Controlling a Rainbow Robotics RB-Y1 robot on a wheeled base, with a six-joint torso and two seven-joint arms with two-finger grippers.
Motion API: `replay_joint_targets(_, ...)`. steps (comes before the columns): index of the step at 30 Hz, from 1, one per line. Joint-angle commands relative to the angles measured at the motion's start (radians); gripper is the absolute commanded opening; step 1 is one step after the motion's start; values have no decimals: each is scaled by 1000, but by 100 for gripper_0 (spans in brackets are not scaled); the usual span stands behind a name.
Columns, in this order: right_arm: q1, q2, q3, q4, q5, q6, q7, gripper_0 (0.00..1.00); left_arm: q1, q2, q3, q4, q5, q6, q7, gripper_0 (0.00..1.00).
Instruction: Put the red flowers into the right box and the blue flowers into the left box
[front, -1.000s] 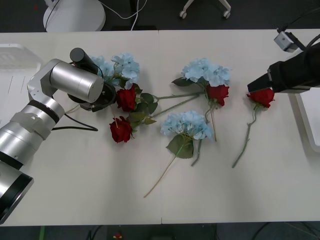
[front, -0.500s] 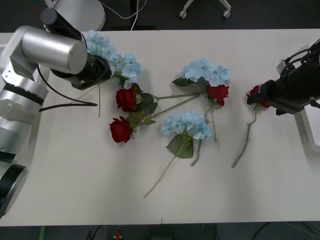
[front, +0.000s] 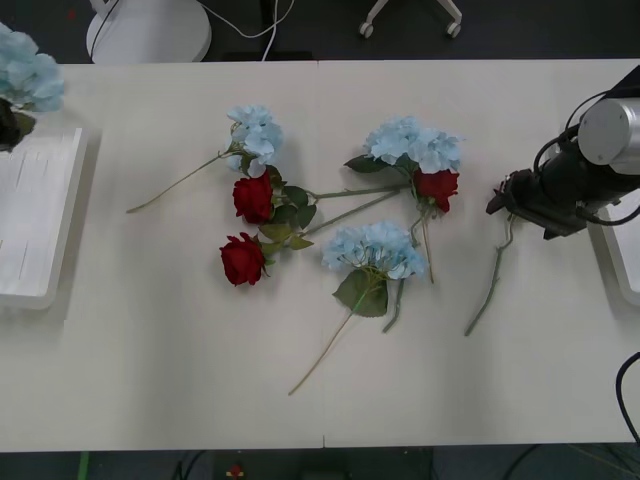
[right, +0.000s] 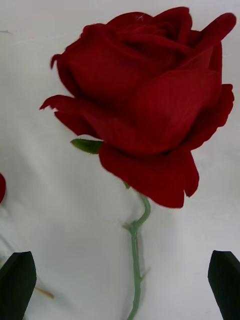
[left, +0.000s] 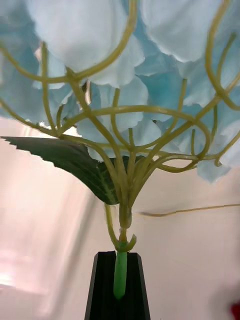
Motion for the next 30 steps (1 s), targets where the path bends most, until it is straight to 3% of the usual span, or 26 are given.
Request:
replay_joint_targets(1,-46,40,-1,49,50,-55,-23,100,-35,74,61,208,-60,-101,-89,0)
replay_joint_targets(6,-47,57,-1,95,65,-104,-13,100,-99,86,69,506,-115,-319,-218,0)
replay_joint_targets(12,-47,69,-2,110,100,-125,-1,100,-105,85,81,767,-117,-570,-356,0)
replay_joint_targets(17,-47,71,22,120,122,-137,11,100,-107,83,49,851,-97,-659,-365,0)
replay_joint_targets(19,-47,71,52,132,130,-173,17,100,-108,83,35,854,-84,-667,-365,33)
replay_joint_targets(20,-47,71,65,139,133,-193,19,100,-114,83,33,853,-78,-667,-366,71)
replay_joint_targets(21,-47,71,73,141,133,-205,19,100,-120,83,33,853,-74,-662,-371,95)
replay_joint_targets(22,-47,72,75,143,137,-205,20,100,-125,83,35,853,-71,-658,-374,100)
replay_joint_targets(30,-47,76,75,155,142,-210,40,100,-160,83,75,724,18,-469,-390,100)
